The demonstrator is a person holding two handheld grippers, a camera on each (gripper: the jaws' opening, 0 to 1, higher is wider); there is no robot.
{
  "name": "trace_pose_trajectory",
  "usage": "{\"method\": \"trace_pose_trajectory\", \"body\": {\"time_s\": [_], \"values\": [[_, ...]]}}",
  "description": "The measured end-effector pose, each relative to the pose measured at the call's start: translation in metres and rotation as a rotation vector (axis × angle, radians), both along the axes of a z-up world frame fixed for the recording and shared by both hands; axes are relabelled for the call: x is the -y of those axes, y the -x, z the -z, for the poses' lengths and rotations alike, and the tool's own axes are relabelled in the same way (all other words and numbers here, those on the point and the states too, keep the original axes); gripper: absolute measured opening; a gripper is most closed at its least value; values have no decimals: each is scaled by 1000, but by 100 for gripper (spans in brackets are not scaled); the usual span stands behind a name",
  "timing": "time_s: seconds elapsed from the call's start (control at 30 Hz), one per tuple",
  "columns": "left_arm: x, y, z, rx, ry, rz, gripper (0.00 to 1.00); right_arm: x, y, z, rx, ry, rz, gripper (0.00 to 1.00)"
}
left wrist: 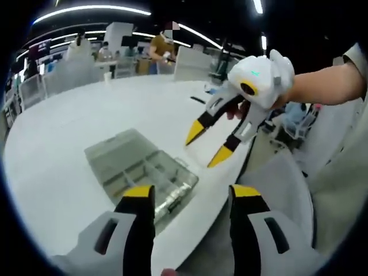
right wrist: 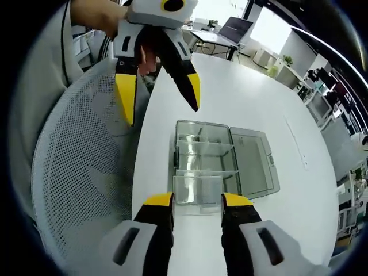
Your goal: Insert the divider into the dual guide fixture by aligning both edges with the guide slots and pushing it downward to the bottom, including one-sided entry, uneven engagement, binding, and posture correction.
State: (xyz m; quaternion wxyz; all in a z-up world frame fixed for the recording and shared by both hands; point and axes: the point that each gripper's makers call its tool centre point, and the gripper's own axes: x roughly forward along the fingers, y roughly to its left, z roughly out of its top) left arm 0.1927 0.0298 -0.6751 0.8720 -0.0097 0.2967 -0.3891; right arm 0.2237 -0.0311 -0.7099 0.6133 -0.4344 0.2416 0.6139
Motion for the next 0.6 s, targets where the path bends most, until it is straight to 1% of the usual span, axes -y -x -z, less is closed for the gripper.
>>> {"method": "trace_pose_trajectory", "body": {"time_s": [0.43, 0.6], "values": [[3, -5, -15, -38, 99, -28, 41, -26, 10, -36, 75, -35, -51, 27], [2, -8, -23, -47, 132, -49, 38, -32, 13, -44, 95, -44, -64, 27]]}}
